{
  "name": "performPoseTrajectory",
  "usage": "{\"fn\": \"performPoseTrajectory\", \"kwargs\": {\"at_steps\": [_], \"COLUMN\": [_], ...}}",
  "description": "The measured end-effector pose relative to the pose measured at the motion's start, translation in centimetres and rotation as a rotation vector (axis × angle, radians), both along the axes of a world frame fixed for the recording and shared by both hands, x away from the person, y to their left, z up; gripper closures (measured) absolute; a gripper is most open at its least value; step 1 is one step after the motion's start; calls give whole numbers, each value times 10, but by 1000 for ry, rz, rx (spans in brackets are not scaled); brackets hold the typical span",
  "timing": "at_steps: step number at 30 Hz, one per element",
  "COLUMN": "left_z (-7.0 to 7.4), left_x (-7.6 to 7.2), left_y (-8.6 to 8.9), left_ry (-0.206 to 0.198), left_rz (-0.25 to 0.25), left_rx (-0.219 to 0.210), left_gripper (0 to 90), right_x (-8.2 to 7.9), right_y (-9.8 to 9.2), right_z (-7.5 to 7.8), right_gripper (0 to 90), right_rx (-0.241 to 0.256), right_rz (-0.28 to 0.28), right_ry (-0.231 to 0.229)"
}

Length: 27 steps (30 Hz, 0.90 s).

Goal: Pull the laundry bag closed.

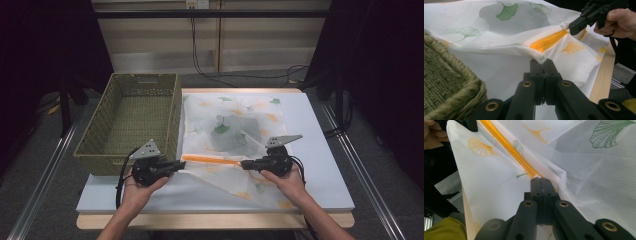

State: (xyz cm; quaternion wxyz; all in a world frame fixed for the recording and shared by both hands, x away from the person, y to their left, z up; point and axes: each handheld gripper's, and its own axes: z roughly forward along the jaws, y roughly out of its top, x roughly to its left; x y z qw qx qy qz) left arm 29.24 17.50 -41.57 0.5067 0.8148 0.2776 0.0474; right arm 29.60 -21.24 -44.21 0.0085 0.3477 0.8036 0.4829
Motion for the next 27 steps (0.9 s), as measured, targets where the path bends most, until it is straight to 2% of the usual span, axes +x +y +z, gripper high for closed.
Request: {"fn": "performPoseTrajectory", "kwargs": {"at_steps": [5,27], "left_z": [-1,2], "left_x": [1,0], "left_y": [1,-2], "left_ry": [2,-2], "left_rz": [1,-1], "left_rx": [-1,5], "left_gripper": [882,882], "right_x": [1,-1], "right_y": [-7,-10], "right_z": [2,5], "right_gripper": [900,900], "right_rx": [14,9], "right_rz": [-11,-16], "right_ry": [-3,-5]}}
